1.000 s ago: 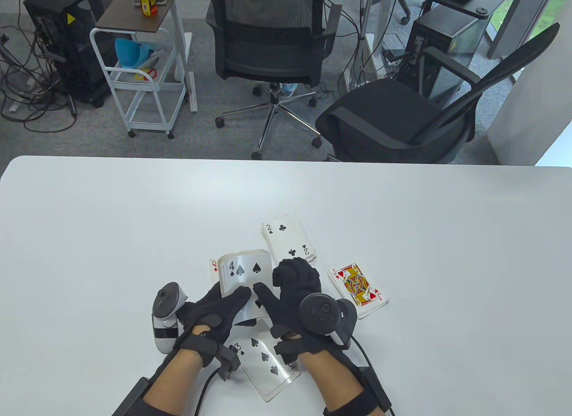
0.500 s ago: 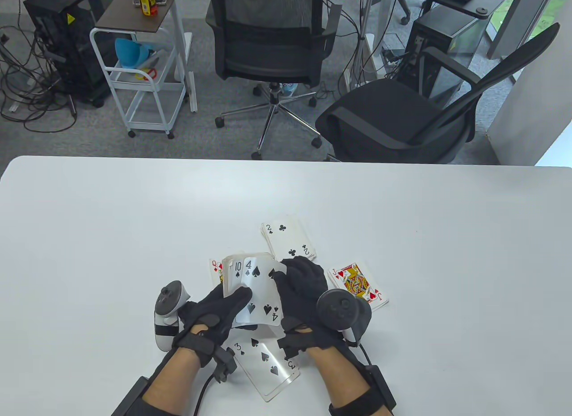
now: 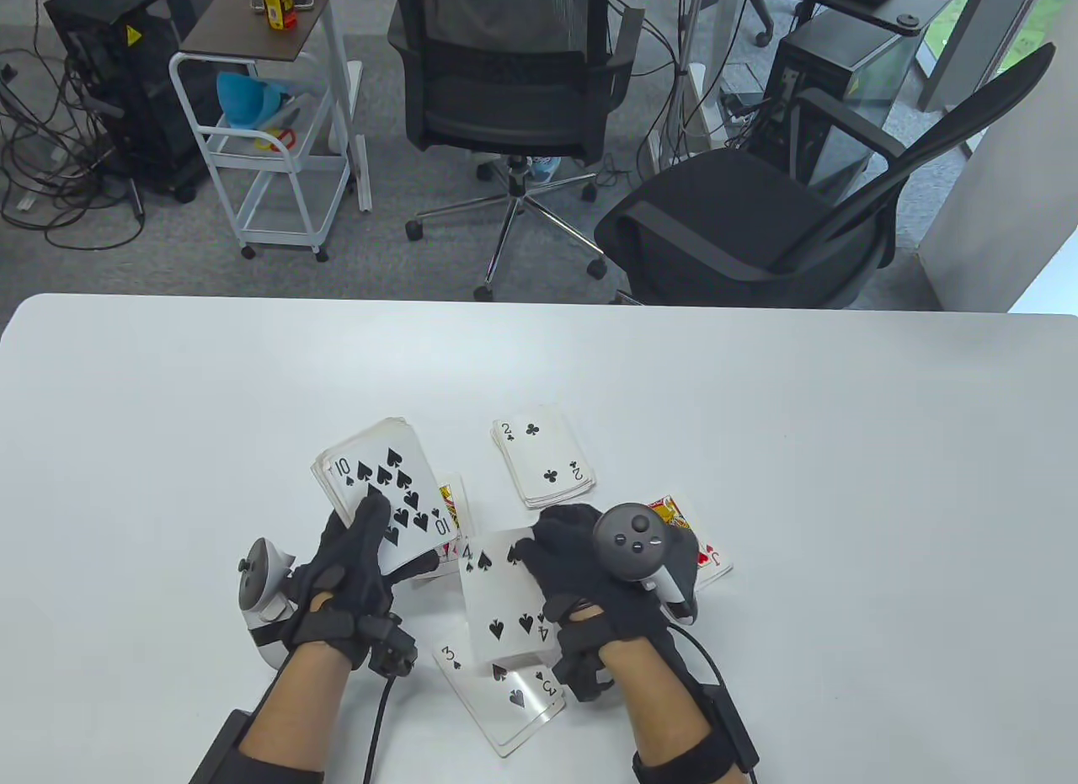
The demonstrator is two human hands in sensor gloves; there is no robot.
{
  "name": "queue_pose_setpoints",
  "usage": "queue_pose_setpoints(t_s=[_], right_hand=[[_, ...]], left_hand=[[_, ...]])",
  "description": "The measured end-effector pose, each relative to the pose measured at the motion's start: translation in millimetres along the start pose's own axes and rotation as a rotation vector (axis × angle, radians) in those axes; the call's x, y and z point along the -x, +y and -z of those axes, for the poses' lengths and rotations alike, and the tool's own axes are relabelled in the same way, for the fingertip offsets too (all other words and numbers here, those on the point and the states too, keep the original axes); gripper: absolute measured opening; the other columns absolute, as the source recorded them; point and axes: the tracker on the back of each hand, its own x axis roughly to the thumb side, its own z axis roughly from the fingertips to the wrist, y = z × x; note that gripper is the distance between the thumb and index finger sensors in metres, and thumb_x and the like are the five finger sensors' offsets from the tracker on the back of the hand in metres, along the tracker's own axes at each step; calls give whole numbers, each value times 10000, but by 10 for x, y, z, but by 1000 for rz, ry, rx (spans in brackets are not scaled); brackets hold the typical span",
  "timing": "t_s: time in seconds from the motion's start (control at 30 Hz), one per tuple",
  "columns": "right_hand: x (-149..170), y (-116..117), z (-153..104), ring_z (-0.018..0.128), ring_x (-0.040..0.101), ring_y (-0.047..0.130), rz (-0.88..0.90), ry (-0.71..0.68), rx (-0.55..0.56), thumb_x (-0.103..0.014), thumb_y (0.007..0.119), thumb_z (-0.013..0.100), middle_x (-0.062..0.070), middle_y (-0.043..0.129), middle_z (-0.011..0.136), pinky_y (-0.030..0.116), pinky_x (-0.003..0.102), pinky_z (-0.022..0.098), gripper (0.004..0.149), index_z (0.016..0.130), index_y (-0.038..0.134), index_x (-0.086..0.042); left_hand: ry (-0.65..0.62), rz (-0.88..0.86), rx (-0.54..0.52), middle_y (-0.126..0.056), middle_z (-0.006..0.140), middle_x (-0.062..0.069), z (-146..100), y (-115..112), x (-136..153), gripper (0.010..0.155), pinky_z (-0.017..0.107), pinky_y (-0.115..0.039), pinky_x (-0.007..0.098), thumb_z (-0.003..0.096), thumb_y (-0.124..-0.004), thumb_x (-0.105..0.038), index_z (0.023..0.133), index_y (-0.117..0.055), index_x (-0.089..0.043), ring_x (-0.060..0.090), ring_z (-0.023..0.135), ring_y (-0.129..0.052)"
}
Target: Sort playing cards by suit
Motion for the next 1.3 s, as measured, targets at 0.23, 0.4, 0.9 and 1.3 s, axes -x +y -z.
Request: queue_pose_setpoints(t_s=[0.23,0.4,0.9,1.3], right_hand=[[-149,408,59,1047,536,173,-218,3,-270,-312,862,585,259,440,1135,203,760,663,370,856,854,-60],[-188,596,85,1046,538,192,-480,13,-189,-328,891,568,257,464,1124,220,758,665,392,847,823,-61],[-223,44,-145,1020,538,415,-185,-246,417,-471,769,571,220,629,1053,344,740,668,442,786,849,-93],[-147,-31,-195,1012,531,446,10,-260,509,-492,761,567,212,612,1057,372,732,668,524,912,746,-99]], left_hand=[[-16,32,3,-738,1059,5,14,-10,8,592,507,-931,413,586,-761,-514,1093,-527,-316,312,884,-899],[-9,56,28,-754,1048,7,16,-40,18,589,503,-932,415,587,-764,-510,1090,-536,-304,314,877,-905],[15,107,92,-755,1044,26,20,-144,94,592,479,-949,418,588,-765,-498,1090,-535,-286,319,878,-904],[65,215,203,-776,1030,25,26,-353,212,581,489,-952,421,573,-852,-421,1059,-593,-237,303,874,-923]])
